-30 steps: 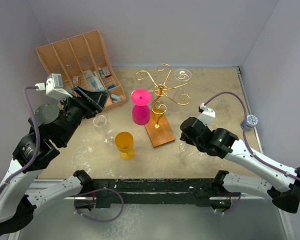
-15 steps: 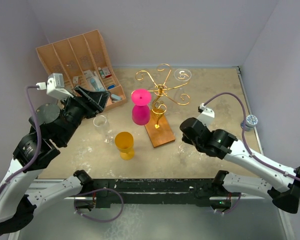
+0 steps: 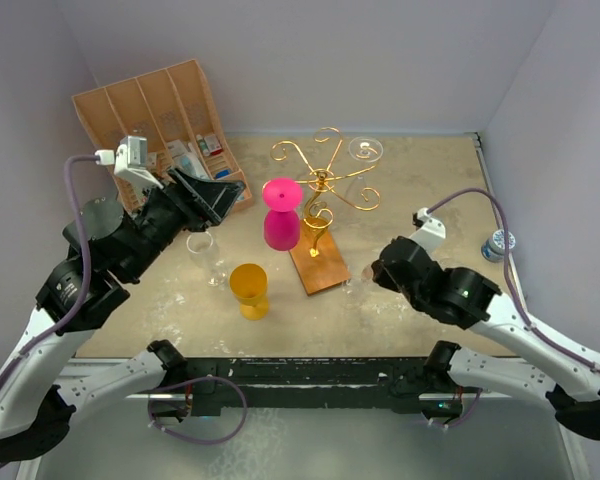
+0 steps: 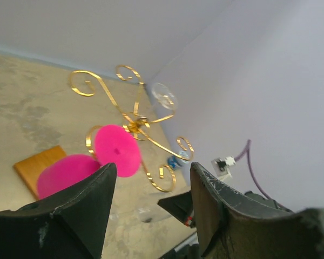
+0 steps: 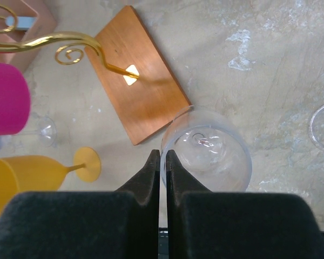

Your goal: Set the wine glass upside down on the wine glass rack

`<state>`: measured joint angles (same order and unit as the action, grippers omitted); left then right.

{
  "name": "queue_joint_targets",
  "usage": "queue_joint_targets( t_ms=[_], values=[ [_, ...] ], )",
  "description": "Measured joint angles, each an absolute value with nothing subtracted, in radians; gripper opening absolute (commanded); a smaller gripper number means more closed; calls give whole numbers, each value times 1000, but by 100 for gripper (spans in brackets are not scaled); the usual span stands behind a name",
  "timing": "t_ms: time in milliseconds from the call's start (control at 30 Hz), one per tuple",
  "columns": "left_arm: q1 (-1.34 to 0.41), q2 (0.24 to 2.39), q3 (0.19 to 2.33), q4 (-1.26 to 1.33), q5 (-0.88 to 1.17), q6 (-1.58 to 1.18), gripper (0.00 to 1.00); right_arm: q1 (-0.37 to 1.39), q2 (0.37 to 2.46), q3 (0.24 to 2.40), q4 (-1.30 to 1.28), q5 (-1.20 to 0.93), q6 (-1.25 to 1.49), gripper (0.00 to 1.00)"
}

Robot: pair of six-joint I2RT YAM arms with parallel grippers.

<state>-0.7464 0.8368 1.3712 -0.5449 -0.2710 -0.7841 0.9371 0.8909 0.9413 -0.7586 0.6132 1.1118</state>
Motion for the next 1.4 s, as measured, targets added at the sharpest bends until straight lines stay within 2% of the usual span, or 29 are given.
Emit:
queue_joint_targets(
  t_ms=[233, 467, 833, 1100, 1400],
  values=[
    [-746, 880, 1371, -360, -5, -810, 55, 937, 753, 976, -737, 598, 1084, 0],
    [-746, 912, 1371, -333, 40, -828, 55, 937, 670, 987, -640, 507, 1020, 0],
    [-746, 798, 1272, -544, -187, -908, 56, 937, 658, 962, -366, 265, 926, 0],
    [-746, 776, 1362, -891, -508, -941, 57, 936, 819, 960, -156, 55, 870, 0],
    [-746, 678, 1416, -920, -623, -943, 57, 937, 929, 1008, -6, -104, 833, 0]
  ],
)
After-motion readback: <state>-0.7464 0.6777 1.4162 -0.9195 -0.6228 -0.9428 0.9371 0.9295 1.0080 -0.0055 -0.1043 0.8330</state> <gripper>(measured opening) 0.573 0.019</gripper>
